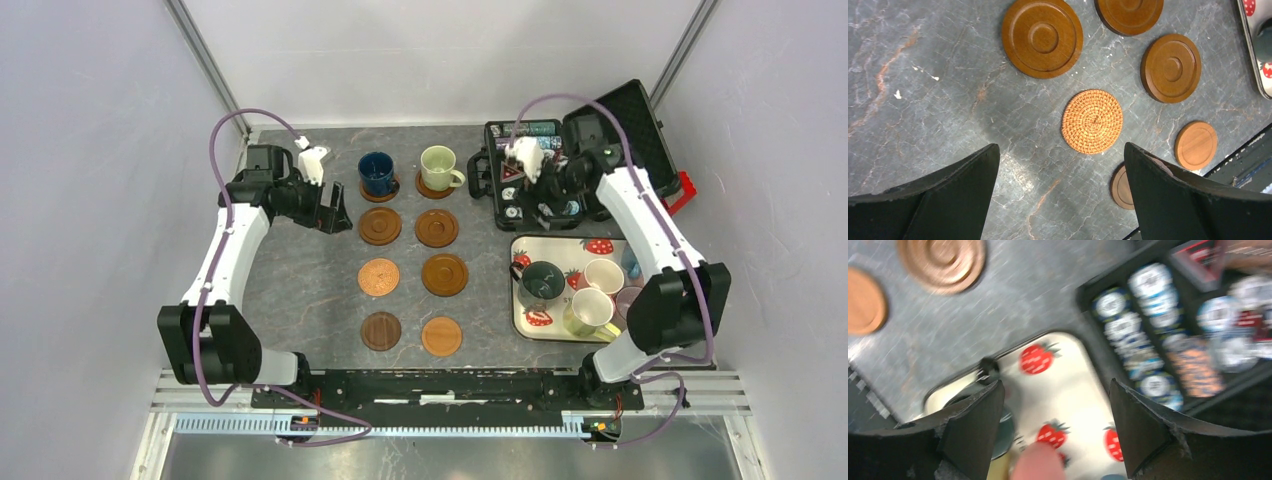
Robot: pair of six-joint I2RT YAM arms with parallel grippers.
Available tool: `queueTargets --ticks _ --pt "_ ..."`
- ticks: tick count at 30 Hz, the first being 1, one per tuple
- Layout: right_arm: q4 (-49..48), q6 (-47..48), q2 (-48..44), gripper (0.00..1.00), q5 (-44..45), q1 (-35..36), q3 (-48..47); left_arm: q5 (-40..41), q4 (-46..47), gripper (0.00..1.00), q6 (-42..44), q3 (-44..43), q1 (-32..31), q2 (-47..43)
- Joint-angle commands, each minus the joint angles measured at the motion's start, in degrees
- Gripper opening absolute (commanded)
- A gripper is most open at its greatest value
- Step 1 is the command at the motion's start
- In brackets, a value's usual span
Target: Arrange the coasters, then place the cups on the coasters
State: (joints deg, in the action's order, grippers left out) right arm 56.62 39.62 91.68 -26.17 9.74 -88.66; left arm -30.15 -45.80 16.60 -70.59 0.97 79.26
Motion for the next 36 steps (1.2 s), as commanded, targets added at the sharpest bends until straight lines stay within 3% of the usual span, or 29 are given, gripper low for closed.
queueTargets --ticks 1,13,27,36 --pt "6.4 4.8 -3.8 0.81 -2.1 3.0 8.1 -2.3 -0.2 1.00 2.7 0.6 -0.3 -1.3" --pt "0.7 0.6 -2.5 0.70 3.1 13.3 19.5 -0.6 -0.2 1.00 1.0 1.1 -2.5 -2.0" --pt "7.3 13.1 5.4 0.28 8.8 14.6 12.1 0.5 -0.1 1.00 1.1 1.3 -2.5 -2.0" --pt "10.9 26.2 6.6 0.09 9.9 15.0 9.3 0.4 -0.2 1.00 1.1 0.6 -2.5 -1.3"
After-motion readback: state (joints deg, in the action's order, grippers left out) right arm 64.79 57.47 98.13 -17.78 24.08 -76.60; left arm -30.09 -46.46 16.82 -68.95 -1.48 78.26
